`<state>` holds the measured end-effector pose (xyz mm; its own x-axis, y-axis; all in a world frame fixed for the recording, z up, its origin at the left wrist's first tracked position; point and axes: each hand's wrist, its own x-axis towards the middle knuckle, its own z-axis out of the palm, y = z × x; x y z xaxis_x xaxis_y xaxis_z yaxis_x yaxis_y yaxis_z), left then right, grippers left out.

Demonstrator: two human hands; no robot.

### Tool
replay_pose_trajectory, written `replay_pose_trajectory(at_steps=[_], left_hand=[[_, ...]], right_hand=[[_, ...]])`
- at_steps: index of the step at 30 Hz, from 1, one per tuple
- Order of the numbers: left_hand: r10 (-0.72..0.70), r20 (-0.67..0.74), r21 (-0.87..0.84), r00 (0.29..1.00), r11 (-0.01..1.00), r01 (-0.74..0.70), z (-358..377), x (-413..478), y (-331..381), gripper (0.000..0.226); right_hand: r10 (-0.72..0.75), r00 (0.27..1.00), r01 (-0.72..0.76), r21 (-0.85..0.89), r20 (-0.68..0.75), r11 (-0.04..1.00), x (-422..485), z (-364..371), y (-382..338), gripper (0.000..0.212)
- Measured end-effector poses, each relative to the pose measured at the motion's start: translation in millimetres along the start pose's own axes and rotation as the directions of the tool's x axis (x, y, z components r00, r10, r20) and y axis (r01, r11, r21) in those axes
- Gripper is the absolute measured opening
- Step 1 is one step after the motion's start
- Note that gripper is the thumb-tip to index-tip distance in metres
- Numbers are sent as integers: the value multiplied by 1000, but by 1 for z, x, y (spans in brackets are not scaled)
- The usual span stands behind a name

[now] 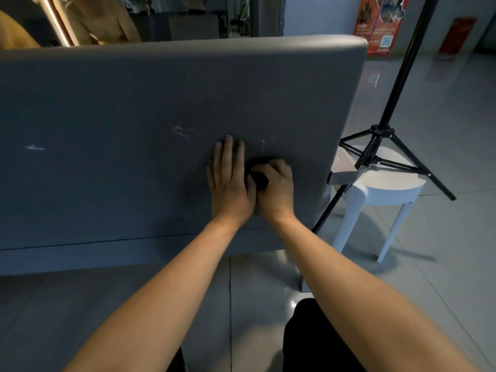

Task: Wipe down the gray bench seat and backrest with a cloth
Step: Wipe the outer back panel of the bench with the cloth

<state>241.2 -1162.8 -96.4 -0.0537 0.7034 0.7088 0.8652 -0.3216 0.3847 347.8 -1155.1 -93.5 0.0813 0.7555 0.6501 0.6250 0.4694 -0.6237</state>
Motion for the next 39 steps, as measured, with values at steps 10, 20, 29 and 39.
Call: replay_pose_trajectory(at_steps=[10,20,29,39], left_hand=[[22,-72,122,997,992,-13,16,3,2,72],[35,-33,118,999,993,-30,27,-4,-1,81],[47,-80,78,996,996,-41,31,-2,-5,77],[103,-74,190,992,978,-87,40,-9,-19,85]], right_hand=[[-245,909,237,-64,-338,969,58,-34,-23,31],[-62,986,63,-2,-152,998,24,-26,-9,32],[-114,969,108,-37,-221,993,25,-1,-5,32],[-180,930,174,-47,-320,984,36,-27,-12,28]])
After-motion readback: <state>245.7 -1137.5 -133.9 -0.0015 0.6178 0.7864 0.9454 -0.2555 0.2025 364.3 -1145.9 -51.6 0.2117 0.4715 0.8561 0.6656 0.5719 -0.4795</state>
